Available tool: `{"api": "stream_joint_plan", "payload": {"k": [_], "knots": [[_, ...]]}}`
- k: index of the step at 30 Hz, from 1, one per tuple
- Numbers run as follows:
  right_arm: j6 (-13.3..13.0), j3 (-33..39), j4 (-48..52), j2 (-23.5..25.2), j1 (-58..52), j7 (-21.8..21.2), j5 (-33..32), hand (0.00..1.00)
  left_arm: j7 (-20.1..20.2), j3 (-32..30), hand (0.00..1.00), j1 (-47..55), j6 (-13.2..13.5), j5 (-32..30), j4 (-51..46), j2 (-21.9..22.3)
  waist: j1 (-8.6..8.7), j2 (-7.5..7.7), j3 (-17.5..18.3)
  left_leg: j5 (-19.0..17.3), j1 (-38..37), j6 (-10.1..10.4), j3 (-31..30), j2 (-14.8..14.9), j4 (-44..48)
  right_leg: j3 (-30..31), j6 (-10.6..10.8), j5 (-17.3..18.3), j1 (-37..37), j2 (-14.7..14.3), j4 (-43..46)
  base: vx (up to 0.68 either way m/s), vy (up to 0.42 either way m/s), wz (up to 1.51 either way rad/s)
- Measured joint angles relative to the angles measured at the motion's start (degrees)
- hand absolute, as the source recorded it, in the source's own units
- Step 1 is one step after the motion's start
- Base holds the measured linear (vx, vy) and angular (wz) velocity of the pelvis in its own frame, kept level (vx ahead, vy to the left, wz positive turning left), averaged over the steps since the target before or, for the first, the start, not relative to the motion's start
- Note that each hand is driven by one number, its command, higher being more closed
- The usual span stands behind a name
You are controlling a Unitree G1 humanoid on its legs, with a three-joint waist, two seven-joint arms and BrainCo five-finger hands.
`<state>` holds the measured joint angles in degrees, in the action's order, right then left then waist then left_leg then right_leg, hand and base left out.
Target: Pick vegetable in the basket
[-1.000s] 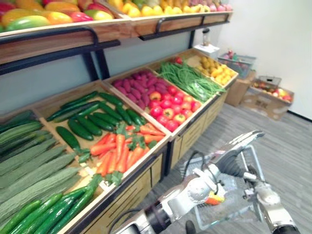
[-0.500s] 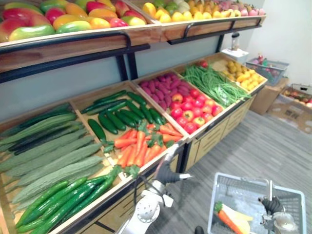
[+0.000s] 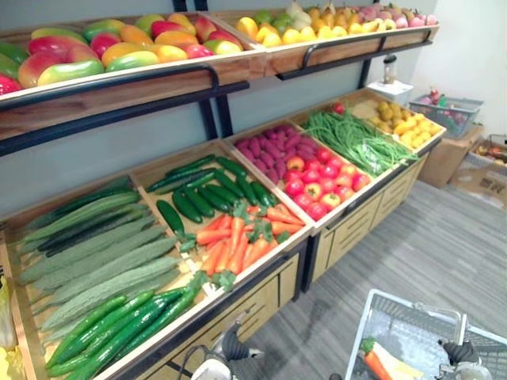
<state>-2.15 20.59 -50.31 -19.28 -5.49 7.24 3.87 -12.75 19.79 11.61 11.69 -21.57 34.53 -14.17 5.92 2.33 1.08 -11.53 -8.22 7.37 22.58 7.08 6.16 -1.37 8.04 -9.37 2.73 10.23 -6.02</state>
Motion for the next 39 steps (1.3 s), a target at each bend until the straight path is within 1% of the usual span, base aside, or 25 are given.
{"api": "stream_joint_plan", "payload": {"k": [6,11,13,14,15,17,18,19,20,21,22,23,24,25,27,29,30,31,32,33,34,35,36,38,39], "knots": [[0.04,1.71,-2.52,0.0,0.94,1.99,-0.44,1.0,-0.13,0.39,0.0,-0.04,1.02,0.2,-2.11,-0.07,0.05,-0.43,-0.32,0.01,0.1,-0.02,-1.33,-0.18,-0.26,-0.68,-0.1,0.08,-0.15,0.08,0.01,0.01,-0.002,0.04],[0.03,1.9,-3.22,0.0,1.71,2.17,-0.48,1.0,0.26,2.3,0.0,-0.03,1.67,0.63,-4.46,-0.66,0.04,-0.42,-0.9,-0.19,0.09,-0.07,-1.7,-0.1,0.36,-1.04,-0.18,0.16,-0.63,0.15,0.04,0.01,-0.007,0.03],[0.02,2.62,-3.73,0.0,2.28,2.24,-0.8,1.0,0.75,3.84,0.0,-0.2,2.19,0.66,-5.91,-1.38,0.09,-0.27,-2.1,-1.84,1.36,-0.31,-2.38,0.52,3.87,-1.19,0.05,0.55,-0.83,0.15,1.0,-0.03,0.001,0.07],[0.0,3.13,-3.73,-0.07,2.64,2.34,-1.66,1.0,0.79,4.96,0.0,-0.4,2.26,0.7,-6.95,-1.69,0.19,-0.31,-3.29,-3.04,2.22,-0.57,-2.84,0.92,6.47,-1.07,0.26,1.45,0.04,0.19,3.44,-0.05,0.029,0.03],[0.0,3.63,-3.76,-0.06,3.13,2.36,-1.71,1.0,0.85,5.8,0.0,-0.56,2.48,0.79,-7.62,-1.99,0.14,-0.22,-4.13,-3.96,3.16,-1.05,-2.83,1.14,8.65,-0.36,0.84,2.07,1.39,0.28,6.23,-0.1,0.065,-0.1],[-0.67,3.86,-3.71,0.04,3.82,2.52,-1.88,1.0,0.88,7.92,0.0,-1.26,3.2,1.17,-8.52,-2.9,0.13,0.36,-5.07,-5.97,6.32,-1.99,-2.55,1.12,13.17,1.19,0.89,2.32,5.33,0.76,10.52,-0.17,0.101,-0.26],[-1.26,3.8,-3.52,0.37,4.23,2.59,-2.4,1.0,0.87,9.55,0.0,-2.04,3.51,1.17,-9.27,-4.06,0.14,1.28,-5.73,-7.56,8.46,-2.92,-1.59,0.88,16.19,2.77,1.86,1.62,7.49,1.17,12.0,-0.24,0.15,-0.55],[-1.4,3.7,-2.68,1.09,4.5,2.77,-2.78,1.0,0.78,10.01,0.0,-2.28,3.85,1.16,-9.74,-4.95,0.08,2.34,-6.32,-9.29,10.17,-4.37,0.09,0.65,18.82,4.39,2.35,-0.46,9.39,1.23,12.25,-0.26,0.162,-0.76],[-1.56,3.56,-1.89,1.69,4.73,2.95,-2.8,1.0,0.66,10.07,0.0,-2.27,3.87,1.18,-9.81,-5.33,0.03,2.62,-6.49,-9.67,10.19,-5.11,1.19,0.68,19.42,4.52,2.01,-3.0,10.44,0.87,11.52,-0.3,0.112,-1.36],[-1.87,2.78,-1.33,2.96,6.71,3.59,-2.81,1.0,0.67,10.05,0.0,-2.12,3.84,1.24,-9.86,-5.6,-0.62,1.04,-7.36,-9.16,9.88,-6.64,6.18,2.96,18.58,2.25,0.01,-7.84,11.38,-0.58,10.24,-0.36,0.096,-1.44],[-1.85,1.57,-0.52,2.89,6.82,4.06,-2.88,1.0,0.67,9.96,0.0,-2.33,3.87,1.27,-10.15,-5.72,-0.37,1.33,-8.58,-8.17,9.75,-7.63,8.88,3.39,17.83,-8.48,-7.32,1.61,14.54,0.78,23.68,-0.3,0.063,-1.32],[-1.78,1.42,-0.42,2.74,6.92,4.23,-3.1,1.0,0.67,9.89,0.0,-2.39,3.89,1.31,-10.73,-5.74,-0.24,1.23,-9.09,-7.42,9.47,-8.12,10.19,3.2,16.77,-13.62,-9.54,6.38,15.38,2.09,30.8,-0.34,0.158,-1.0],[-1.75,1.36,-0.4,2.62,7.68,4.69,-4.11,1.0,0.65,9.2,0.0,-1.99,3.91,1.43,-11.99,-5.85,-0.48,1.48,-10.54,-5.88,7.86,-8.85,13.0,2.98,14.43,-20.71,-12.17,12.96,14.61,4.79,42.13,-0.25,0.171,-1.14],[-1.75,0.84,-0.39,2.33,8.37,4.76,-4.11,1.0,0.71,9.41,0.0,-1.36,3.92,2.35,-12.66,-5.78,-0.82,1.52,-10.86,-4.77,6.93,-9.2,16.08,2.87,12.52,-24.41,-12.62,16.3,12.73,6.29,49.45,-0.29,0.2,-1.26],[-1.75,-0.77,-0.39,2.11,9.38,4.75,-3.91,1.0,0.73,9.43,0.0,-0.61,3.96,3.5,-13.67,-5.77,-1.5,1.57,-10.71,-3.95,7.2,-9.59,19.98,3.16,11.94,-24.62,-11.69,17.74,10.1,7.95,54.73,-0.14,0.092,-1.14],[-1.59,-2.33,-0.62,2.25,10.26,4.68,-3.89,1.0,0.75,8.93,0.0,-0.22,3.92,3.53,-13.57,-5.84,-1.97,1.57,-10.71,-3.57,7.74,-9.23,23.82,4.38,12.98,-23.49,-10.3,18.4,7.66,9.32,54.86,-0.16,-0.055,-1.08],[-1.6,-3.0,-0.59,2.23,10.45,4.69,-3.89,1.0,0.73,8.41,0.0,-0.11,3.92,3.55,-13.57,-5.82,-1.86,1.48,-10.63,-3.56,8.43,-9.22,25.61,5.87,14.52,-23.1,-8.59,19.1,6.89,9.44,53.35,-0.2,-0.149,-0.94],[-1.58,-3.15,-0.59,2.24,10.39,4.69,-3.89,1.0,0.7,7.87,0.0,-0.14,3.92,3.56,-13.57,-5.72,-1.86,1.46,-10.58,-3.56,8.94,-9.22,26.22,6.73,15.37,-23.2,-7.54,19.74,6.96,8.95,52.2,-0.16,-0.215,-0.77],[-1.57,-3.22,-0.6,2.16,9.99,4.7,-3.9,1.0,0.64,6.75,0.0,-0.16,3.9,4.06,-13.55,-5.5,-1.66,1.24,-10.28,-3.36,9.98,-8.89,27.35,8.47,17.13,-23.19,-5.72,21.21,6.85,6.91,48.44,-0.12,-0.204,-0.68],[-1.57,-3.23,-0.6,1.85,9.47,4.77,-3.91,1.0,0.56,6.09,0.0,-0.07,3.86,4.68,-13.54,-5.18,-1.73,0.72,-9.47,-2.68,10.97,-8.32,28.11,9.48,17.48,-22.89,-5.35,22.64,6.33,4.36,43.58,-0.17,-0.319,-0.99],[-1.58,-3.57,-0.59,1.25,9.64,4.82,-3.92,1.0,0.53,5.15,0.0,-0.09,3.92,5.11,-13.59,-3.83,-2.06,-0.31,-8.87,-1.24,12.11,-8.42,29.66,10.99,17.11,-22.1,-5.54,23.2,5.99,1.49,37.18,-0.19,-0.347,-1.25],[-1.69,-4.38,-0.51,0.72,9.87,4.97,-3.92,1.0,0.29,4.47,0.0,-0.07,3.96,5.18,-13.77,-3.17,-2.96,-0.49,-8.74,-0.44,13.01,-8.47,30.9,12.71,18.68,-22.04,-5.83,24.41,6.06,0.13,33.37,-0.19,-0.359,-1.25],[-1.67,-4.86,-0.51,0.4,9.92,5.08,-3.92,1.0,0.12,4.38,0.0,-0.39,3.91,5.18,-13.71,-2.99,-3.03,-0.49,-8.78,-0.46,13.09,-8.43,31.61,13.51,19.78,-22.01,-6.31,24.96,6.04,-0.5,32.15,-0.15,-0.309,-1.15],[-1.65,-5.65,-0.36,0.01,8.94,5.64,-3.94,1.0,-0.33,4.15,0.0,-0.58,3.91,5.23,-13.65,-2.08,-2.5,-2.19,-9.03,-0.25,12.85,-8.01,31.25,17.48,23.62,-21.59,-6.85,24.81,3.76,-4.11,28.11,-0.08,-0.269,-0.64],[-1.61,-5.69,-0.32,0.11,6.87,6.09,-3.97,1.0,-0.55,4.21,0.0,-0.35,3.96,5.19,-13.45,-1.71,-1.57,-2.57,-9.17,0.29,12.83,-7.53,29.04,19.47,25.44,-22.07,-7.23,24.56,1.32,-5.78,26.19,-0.06,-0.192,-0.1]]}}
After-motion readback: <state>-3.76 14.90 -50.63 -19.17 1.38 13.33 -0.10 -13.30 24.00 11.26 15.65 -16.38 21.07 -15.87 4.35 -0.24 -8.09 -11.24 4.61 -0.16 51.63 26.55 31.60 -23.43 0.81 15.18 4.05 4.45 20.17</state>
